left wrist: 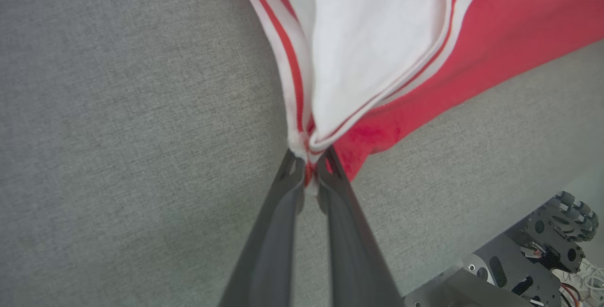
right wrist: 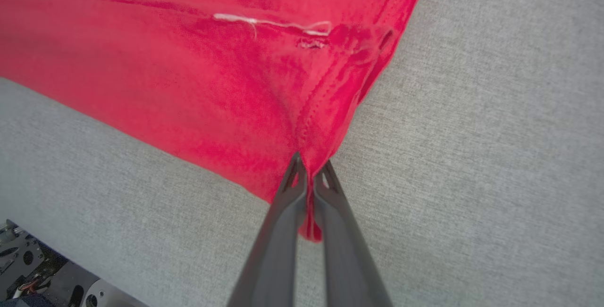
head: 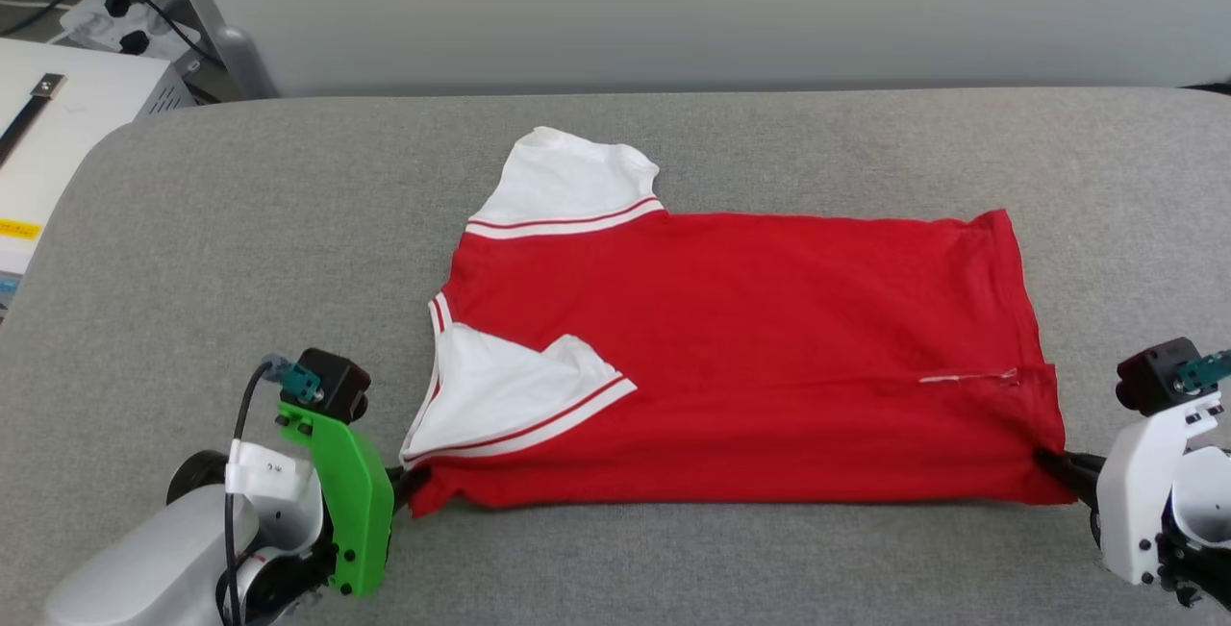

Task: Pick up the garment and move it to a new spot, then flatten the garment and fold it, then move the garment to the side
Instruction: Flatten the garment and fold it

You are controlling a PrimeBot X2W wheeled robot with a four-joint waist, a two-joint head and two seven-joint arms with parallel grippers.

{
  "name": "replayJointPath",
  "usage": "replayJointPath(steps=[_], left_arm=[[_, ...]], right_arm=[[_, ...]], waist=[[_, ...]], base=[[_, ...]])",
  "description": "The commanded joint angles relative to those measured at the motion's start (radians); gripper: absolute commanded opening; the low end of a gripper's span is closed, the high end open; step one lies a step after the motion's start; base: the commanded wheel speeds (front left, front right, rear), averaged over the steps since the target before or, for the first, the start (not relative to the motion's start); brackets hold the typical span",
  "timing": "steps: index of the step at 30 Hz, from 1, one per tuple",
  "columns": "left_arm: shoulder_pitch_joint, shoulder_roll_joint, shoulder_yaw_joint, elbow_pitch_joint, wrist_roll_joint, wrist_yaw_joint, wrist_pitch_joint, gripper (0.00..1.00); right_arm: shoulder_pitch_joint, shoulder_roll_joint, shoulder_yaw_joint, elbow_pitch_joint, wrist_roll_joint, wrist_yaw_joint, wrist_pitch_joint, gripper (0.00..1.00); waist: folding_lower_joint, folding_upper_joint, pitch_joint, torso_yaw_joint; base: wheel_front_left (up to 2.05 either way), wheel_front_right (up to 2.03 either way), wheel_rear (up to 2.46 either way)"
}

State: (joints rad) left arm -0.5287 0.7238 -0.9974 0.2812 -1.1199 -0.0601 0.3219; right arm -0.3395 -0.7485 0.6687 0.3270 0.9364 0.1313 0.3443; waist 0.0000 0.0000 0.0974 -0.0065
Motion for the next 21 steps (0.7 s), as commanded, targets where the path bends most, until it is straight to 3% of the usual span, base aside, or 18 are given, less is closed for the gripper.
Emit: replayJointPath(steps=[1,12,17,21], left_arm=[[0.025,0.018,0.002,-0.015,-0.018,0.01,-0.004,0.0],[0.16,0.095,-0.01,-0.161,-0.053,0.071,-0.022,0.0],[0.171,0.09,-0.018,-0.167,-0.036,0.099,-0.03,0.0],[0.169,0.06,-0.023,-0.126,-0.045,0.096,-0.028,0.0]], right_arm=[[0.031,-0.015,-0.008,-0.014,0.013,-0.001,-0.007,0.0],[0.201,-0.08,-0.104,-0.137,0.034,-0.001,0.018,0.0],[0.222,-0.051,-0.138,-0.14,0.003,-0.001,0.045,0.0],[0.212,-0.01,-0.149,-0.103,-0.02,-0.001,0.061,0.0]], waist=[[0.0,0.0,-0.026,0.001],[0.0,0.0,-0.038,-0.005],[0.0,0.0,-0.007,-0.009],[0.0,0.0,0.014,-0.009]], base=[[0.0,0.0,0.0],[0.0,0.0,0.0],[0.0,0.0,0.0],[0.0,0.0,0.0]])
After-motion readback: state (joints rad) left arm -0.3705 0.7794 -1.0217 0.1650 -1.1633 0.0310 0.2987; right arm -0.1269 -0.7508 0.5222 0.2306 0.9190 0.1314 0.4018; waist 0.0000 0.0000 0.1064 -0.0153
